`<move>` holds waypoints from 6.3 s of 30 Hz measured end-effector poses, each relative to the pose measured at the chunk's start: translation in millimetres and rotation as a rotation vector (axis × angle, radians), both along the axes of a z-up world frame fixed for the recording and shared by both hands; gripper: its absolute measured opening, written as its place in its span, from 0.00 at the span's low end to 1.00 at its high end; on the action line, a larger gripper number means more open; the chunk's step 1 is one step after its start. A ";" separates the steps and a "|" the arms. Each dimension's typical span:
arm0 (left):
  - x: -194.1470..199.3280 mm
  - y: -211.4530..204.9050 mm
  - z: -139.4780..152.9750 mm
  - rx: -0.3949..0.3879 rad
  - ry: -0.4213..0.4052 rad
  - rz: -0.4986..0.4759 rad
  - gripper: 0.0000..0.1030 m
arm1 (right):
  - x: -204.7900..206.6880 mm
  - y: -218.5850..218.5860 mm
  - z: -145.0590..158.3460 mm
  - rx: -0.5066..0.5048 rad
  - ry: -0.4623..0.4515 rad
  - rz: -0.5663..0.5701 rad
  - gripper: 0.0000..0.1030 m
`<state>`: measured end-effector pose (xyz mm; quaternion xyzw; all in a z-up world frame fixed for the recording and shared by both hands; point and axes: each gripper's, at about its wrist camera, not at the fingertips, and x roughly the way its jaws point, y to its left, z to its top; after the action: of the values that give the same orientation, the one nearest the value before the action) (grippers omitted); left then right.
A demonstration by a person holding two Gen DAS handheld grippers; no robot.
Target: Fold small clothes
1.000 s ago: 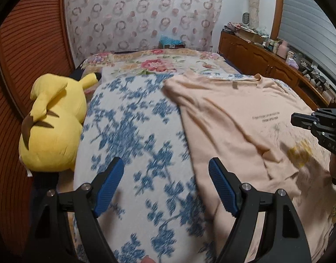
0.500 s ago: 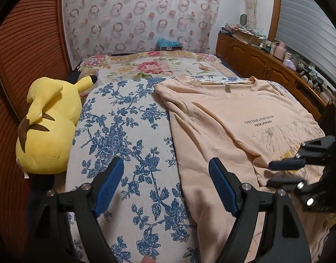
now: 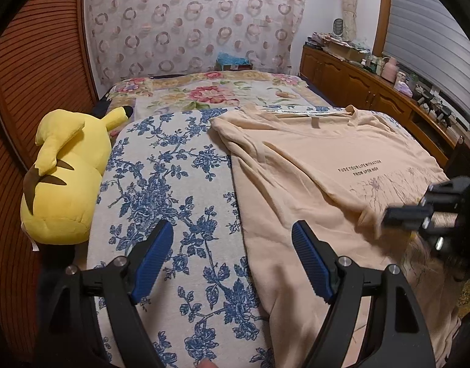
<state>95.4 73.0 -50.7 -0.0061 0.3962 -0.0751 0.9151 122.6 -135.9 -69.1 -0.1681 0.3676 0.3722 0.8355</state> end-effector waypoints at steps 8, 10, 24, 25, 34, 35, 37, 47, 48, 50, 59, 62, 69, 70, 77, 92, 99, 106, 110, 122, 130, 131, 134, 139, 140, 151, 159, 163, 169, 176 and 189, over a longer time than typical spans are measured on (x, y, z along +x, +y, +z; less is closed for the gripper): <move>13.9 -8.9 0.8 0.002 0.004 -0.006 0.78 | 30.6 -45.7 17.0 -0.003 -0.050 -0.194 0.02; 21.0 -13.0 1.5 0.005 0.004 -0.012 0.78 | 35.6 -54.6 14.6 -0.022 -0.056 -0.241 0.08; 101.2 -33.5 -8.7 -0.034 0.055 -0.066 0.61 | 44.9 -144.4 0.5 -0.090 -0.031 -0.367 0.42; 106.4 -34.6 -10.5 -0.028 0.060 -0.063 0.53 | 45.8 -153.6 -2.7 -0.102 -0.025 -0.379 0.42; 141.7 -35.4 -25.4 -0.003 0.104 -0.034 0.24 | 49.3 -183.1 -11.0 -0.072 0.022 -0.416 0.43; 142.5 -35.5 -25.4 0.002 0.101 -0.031 0.19 | 50.0 -183.8 -11.5 -0.072 0.022 -0.415 0.43; 142.5 -34.2 -23.6 0.003 0.099 -0.036 0.05 | 50.2 -184.5 -11.7 -0.070 0.024 -0.415 0.43; 147.8 11.2 4.4 0.015 0.022 0.046 0.03 | 48.2 -184.1 -12.1 -0.059 0.032 -0.417 0.43; 149.8 12.9 3.9 0.021 0.024 0.046 0.03 | 48.3 -184.2 -12.1 -0.060 0.032 -0.417 0.44; 151.4 13.9 2.1 0.027 0.030 0.039 0.03 | 47.9 -184.4 -12.2 -0.059 0.033 -0.417 0.44; 117.2 0.8 5.2 0.025 -0.011 -0.030 0.12 | 51.8 -187.8 -13.1 -0.049 0.044 -0.423 0.47; 99.0 -6.1 10.3 0.016 -0.033 -0.062 0.26 | 51.9 -188.1 -13.2 -0.049 0.044 -0.423 0.48; 64.6 -26.0 17.0 -0.042 -0.043 -0.129 0.57 | 52.1 -188.4 -13.0 -0.049 0.044 -0.423 0.51; 60.3 -30.1 15.7 -0.048 -0.039 -0.141 0.57 | 52.1 -188.4 -13.0 -0.050 0.044 -0.423 0.52; 45.5 -55.6 -3.8 -0.028 0.020 -0.165 0.58 | 52.3 -188.8 -12.7 -0.050 0.045 -0.423 0.55; 41.4 -78.6 -26.4 0.042 0.080 -0.194 0.60 | 38.3 -221.4 6.3 0.018 -0.005 -0.480 0.56; 39.7 -81.1 -27.2 0.055 0.078 -0.196 0.65 | 25.3 -286.5 24.9 0.012 -0.049 -0.601 0.56; 38.6 -85.4 -29.2 0.063 0.084 -0.214 0.75 | 24.5 -342.5 8.1 -0.001 0.021 -0.707 0.53; 38.7 -87.2 -29.2 0.065 0.085 -0.216 0.76 | 22.0 -352.8 -3.7 -0.007 0.063 -0.715 0.53; 39.9 -89.0 -29.0 0.073 0.085 -0.215 0.77 | 5.6 -340.2 -3.1 -0.063 0.040 -0.649 0.21; 40.4 -88.6 -28.7 0.072 0.086 -0.215 0.78 | -2.8 -332.8 0.1 -0.105 -0.006 -0.611 0.01; 40.4 -88.5 -28.7 0.073 0.086 -0.215 0.78 | -3.5 -332.0 3.1 -0.096 -0.016 -0.611 0.01; 40.5 -88.4 -28.5 0.072 0.086 -0.214 0.78 | -2.4 -329.8 17.1 -0.064 -0.054 -0.611 0.01; 41.9 -80.1 -28.1 0.081 0.072 -0.178 0.78 | 3.4 -318.4 51.5 -0.026 -0.136 -0.592 0.01; 41.4 -77.4 -26.8 0.076 0.063 -0.171 0.78 | 4.2 -314.9 57.9 -0.022 -0.150 -0.585 0.01; 16.7 -54.5 7.0 0.002 -0.059 -0.112 0.78 | 14.0 -204.9 94.2 0.079 -0.153 -0.312 0.01; 3.9 -56.5 20.6 -0.030 -0.097 -0.103 0.78 | 27.5 -179.7 80.0 0.058 -0.134 -0.317 0.29; 0.5 -58.1 21.8 -0.052 -0.102 -0.098 0.78 | 41.7 -202.3 66.3 0.044 -0.099 -0.379 0.32; -5.1 -65.8 17.0 -0.067 -0.089 -0.106 0.78 | 44.3 -207.3 31.4 0.020 -0.001 -0.386 0.32; -10.6 -76.2 11.9 -0.074 -0.076 -0.127 0.78 | 40.1 -192.6 -0.6 -0.019 0.088 -0.355 0.32; -15.6 -82.4 9.3 -0.075 -0.060 -0.136 0.78 | 62.2 -156.0 3.8 -0.051 0.096 -0.256 0.06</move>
<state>79.8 -9.5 -41.4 -0.0111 0.3651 -0.1519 0.9184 184.7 -291.9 -65.3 -0.1230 0.4347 0.2609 0.8531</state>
